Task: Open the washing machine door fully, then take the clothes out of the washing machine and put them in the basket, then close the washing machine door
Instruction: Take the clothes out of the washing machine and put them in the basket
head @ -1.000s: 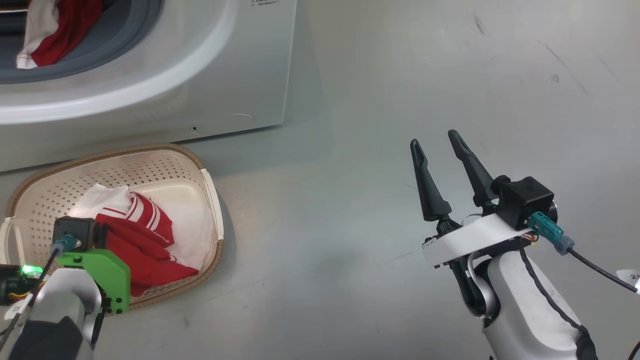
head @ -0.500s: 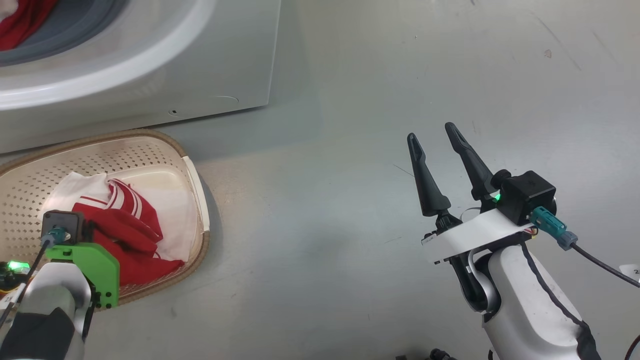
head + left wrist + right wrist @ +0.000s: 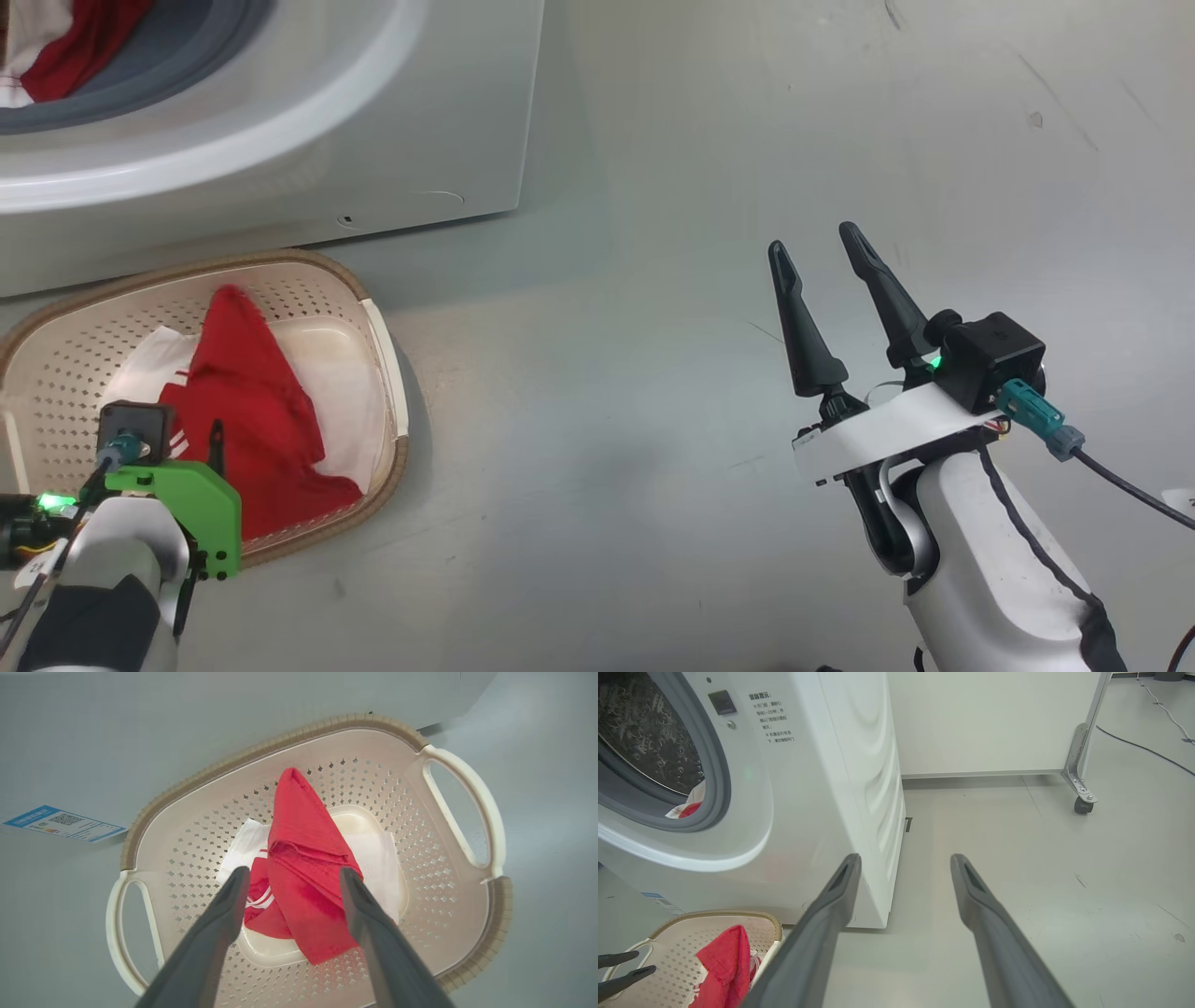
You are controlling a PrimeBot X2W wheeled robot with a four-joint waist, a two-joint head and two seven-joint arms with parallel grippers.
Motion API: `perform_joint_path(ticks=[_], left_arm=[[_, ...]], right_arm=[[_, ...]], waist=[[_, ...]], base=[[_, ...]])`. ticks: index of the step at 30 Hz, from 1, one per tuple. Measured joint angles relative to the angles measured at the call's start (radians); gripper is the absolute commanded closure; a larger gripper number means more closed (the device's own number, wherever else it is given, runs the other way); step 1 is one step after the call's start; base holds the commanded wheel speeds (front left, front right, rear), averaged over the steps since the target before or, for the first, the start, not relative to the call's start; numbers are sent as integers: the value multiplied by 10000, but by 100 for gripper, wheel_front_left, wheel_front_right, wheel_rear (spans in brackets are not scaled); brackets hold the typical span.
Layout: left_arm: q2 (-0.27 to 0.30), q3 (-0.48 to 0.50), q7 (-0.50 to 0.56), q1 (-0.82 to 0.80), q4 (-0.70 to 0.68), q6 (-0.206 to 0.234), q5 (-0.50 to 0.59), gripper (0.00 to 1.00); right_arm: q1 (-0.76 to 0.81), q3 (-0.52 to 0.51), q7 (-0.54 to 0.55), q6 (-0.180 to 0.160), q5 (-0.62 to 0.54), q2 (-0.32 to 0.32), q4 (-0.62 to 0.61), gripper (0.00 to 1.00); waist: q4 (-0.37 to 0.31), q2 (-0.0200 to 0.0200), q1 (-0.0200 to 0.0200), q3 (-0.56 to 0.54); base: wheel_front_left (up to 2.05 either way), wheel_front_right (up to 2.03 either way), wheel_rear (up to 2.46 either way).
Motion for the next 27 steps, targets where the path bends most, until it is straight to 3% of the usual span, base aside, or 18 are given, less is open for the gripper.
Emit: perform_joint_path(ticks=[16,27], left_arm=[[-614,117,-1175,-54,-19,-109,-244,0],[-976,284,-1367,-255,-1003,-109,-280,0]], right_arm=[[35,-454,0,2,-58,0,284,0],[368,-830,0,19,-71,-44,462,0]], waist=[[565,0,0,-1093],[1275,0,0,-2101]], base=[[0,0,0],[0,0,0]])
